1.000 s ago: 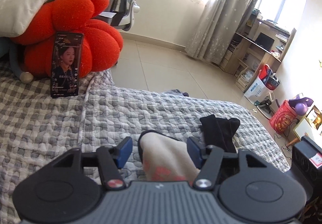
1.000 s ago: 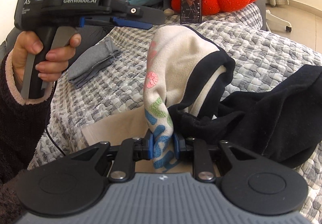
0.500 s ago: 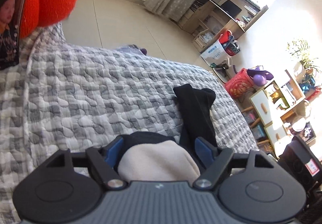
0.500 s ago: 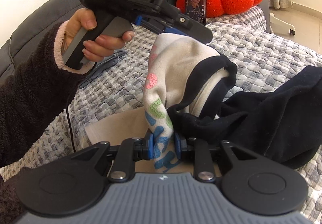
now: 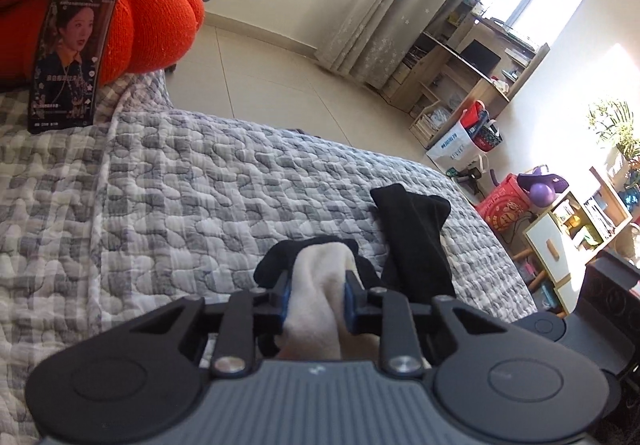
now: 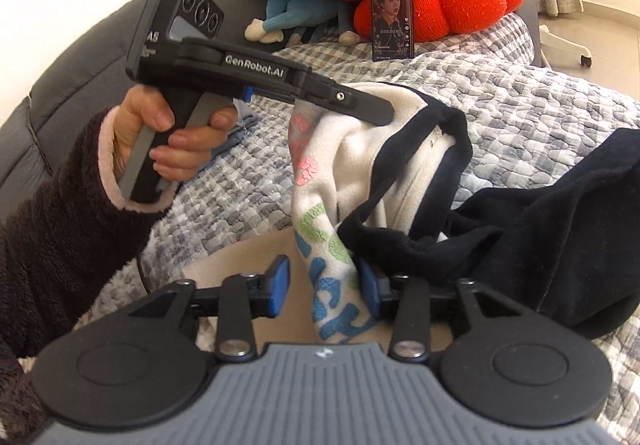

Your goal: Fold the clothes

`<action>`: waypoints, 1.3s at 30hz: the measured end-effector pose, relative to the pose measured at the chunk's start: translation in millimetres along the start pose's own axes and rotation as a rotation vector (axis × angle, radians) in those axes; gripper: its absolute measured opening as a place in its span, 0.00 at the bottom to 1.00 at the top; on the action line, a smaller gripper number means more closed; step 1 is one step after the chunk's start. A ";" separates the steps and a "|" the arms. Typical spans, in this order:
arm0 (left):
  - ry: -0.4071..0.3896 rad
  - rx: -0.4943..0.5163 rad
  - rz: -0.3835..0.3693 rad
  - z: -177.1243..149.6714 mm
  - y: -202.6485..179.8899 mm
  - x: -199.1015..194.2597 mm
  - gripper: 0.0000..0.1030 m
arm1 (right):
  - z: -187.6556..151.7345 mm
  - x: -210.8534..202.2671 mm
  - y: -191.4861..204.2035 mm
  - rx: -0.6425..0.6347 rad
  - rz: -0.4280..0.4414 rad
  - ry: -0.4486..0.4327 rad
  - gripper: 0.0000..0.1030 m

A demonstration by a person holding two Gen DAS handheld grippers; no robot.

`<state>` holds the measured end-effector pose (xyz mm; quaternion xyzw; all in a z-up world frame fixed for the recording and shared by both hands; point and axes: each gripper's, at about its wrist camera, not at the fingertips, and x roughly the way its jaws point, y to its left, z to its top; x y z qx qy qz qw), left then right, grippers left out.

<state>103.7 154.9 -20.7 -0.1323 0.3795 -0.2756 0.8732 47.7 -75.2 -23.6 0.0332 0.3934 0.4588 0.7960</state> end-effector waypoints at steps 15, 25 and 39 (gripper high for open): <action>-0.291 -0.159 0.133 -73.3 4.9 -45.2 0.21 | -5.3 -67.3 -22.2 0.143 -0.039 -0.234 0.59; -0.250 -0.184 0.138 -93.8 9.1 -52.3 0.22 | -16.9 -60.5 -53.8 0.192 -0.134 -0.216 0.58; -0.233 -0.236 0.105 -92.0 21.8 -55.8 0.31 | -13.5 -48.3 -77.5 0.276 -0.204 -0.205 0.50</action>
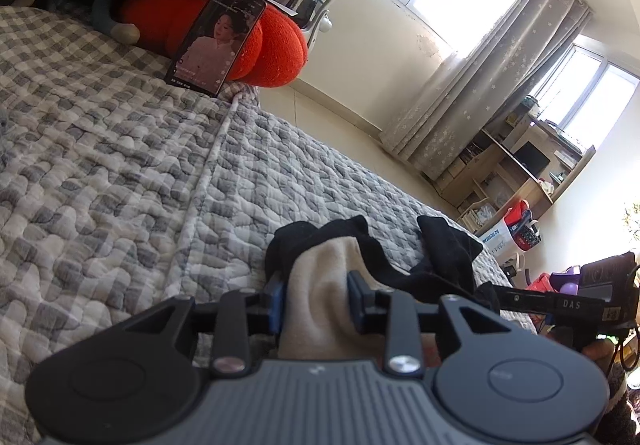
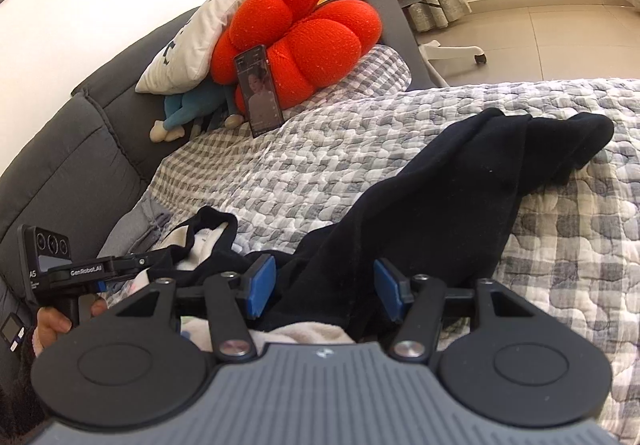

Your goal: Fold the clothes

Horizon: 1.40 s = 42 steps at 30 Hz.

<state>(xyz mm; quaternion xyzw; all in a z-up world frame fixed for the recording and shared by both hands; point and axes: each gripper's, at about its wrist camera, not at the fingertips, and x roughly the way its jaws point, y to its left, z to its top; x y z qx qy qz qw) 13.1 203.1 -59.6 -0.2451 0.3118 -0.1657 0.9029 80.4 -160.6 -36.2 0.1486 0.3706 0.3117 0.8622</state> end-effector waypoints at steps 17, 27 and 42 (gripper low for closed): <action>-0.029 -0.011 0.021 3.1 -11.7 -1.3 0.30 | -2.8 -42.6 -3.2 0.046 -0.200 -0.161 0.06; -0.006 0.045 -0.011 -9.1 -33.9 -16.6 0.26 | -20.2 -98.3 -15.7 0.112 -0.341 -0.259 0.06; 0.113 0.190 -0.186 -27.1 -63.5 -32.4 0.31 | -56.3 -147.6 -39.0 0.231 -0.500 -0.337 0.05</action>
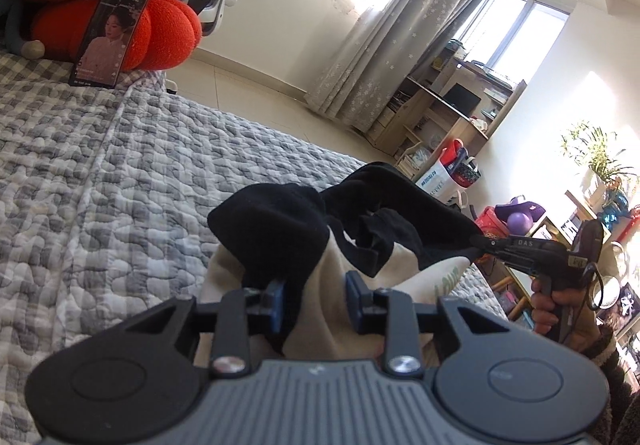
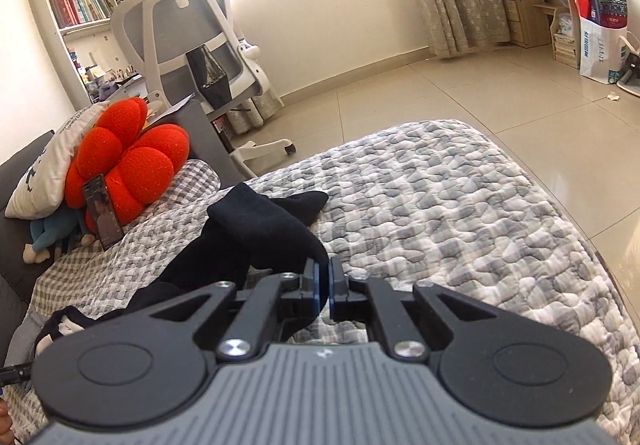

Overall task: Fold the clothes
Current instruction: 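Lift the black trousers with the right tool while the left tool opens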

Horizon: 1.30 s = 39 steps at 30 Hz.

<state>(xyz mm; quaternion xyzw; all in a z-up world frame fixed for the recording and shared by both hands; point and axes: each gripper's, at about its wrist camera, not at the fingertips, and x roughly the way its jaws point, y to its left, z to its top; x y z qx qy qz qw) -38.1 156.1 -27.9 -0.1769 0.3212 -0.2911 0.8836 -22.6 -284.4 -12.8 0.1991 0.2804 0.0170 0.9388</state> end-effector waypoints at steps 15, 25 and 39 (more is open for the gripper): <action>-0.041 -0.079 0.057 18.3 30.8 -2.5 0.52 | -12.4 1.6 -8.6 -0.004 0.018 0.079 0.14; -0.046 -0.079 0.076 38.9 45.2 2.4 0.52 | -3.7 -3.5 18.9 -0.134 0.052 0.052 0.43; 0.288 0.197 -0.036 96.0 4.6 135.6 0.52 | 3.7 38.8 50.7 -0.225 0.053 0.084 0.43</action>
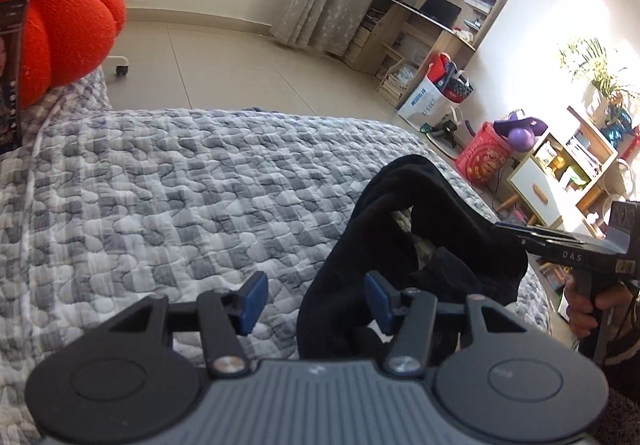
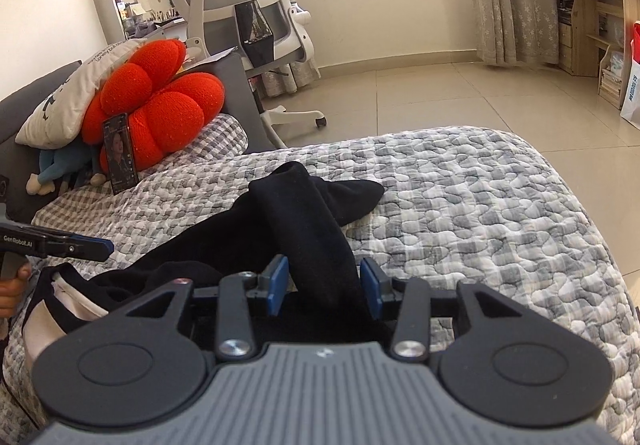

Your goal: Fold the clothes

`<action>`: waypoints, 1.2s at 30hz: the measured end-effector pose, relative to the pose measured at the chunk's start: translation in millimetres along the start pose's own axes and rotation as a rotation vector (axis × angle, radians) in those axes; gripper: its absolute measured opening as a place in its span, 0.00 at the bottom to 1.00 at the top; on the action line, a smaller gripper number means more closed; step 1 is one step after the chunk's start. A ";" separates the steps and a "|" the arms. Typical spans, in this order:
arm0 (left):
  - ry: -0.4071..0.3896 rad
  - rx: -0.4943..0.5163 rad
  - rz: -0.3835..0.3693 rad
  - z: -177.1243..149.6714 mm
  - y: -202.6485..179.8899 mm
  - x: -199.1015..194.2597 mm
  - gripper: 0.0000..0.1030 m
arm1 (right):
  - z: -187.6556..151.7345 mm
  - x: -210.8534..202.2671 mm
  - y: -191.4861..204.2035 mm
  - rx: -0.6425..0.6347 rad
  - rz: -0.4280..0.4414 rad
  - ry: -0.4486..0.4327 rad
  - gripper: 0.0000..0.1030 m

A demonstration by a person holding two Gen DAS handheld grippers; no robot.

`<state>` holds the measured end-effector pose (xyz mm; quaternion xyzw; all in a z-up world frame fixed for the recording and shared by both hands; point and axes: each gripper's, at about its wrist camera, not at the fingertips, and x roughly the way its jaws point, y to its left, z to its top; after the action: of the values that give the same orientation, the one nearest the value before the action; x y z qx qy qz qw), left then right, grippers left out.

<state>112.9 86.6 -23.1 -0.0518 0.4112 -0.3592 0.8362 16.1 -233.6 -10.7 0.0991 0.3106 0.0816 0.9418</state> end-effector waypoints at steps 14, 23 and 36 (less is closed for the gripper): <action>0.088 0.059 -0.001 25.2 -20.3 67.3 0.28 | 2.2 43.5 3.8 0.003 0.012 0.045 0.43; -0.023 -0.015 0.045 10.1 -22.4 53.0 0.05 | -3.7 50.8 6.3 0.022 -0.034 0.031 0.17; -0.287 -0.196 0.223 -20.7 1.0 -35.7 0.04 | 5.7 16.2 -7.2 0.058 -0.151 -0.073 0.13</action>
<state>84.0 114.6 -13.8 -0.1377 0.3240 -0.2115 0.9118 33.1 -237.8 -17.2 0.1055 0.2847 -0.0023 0.9528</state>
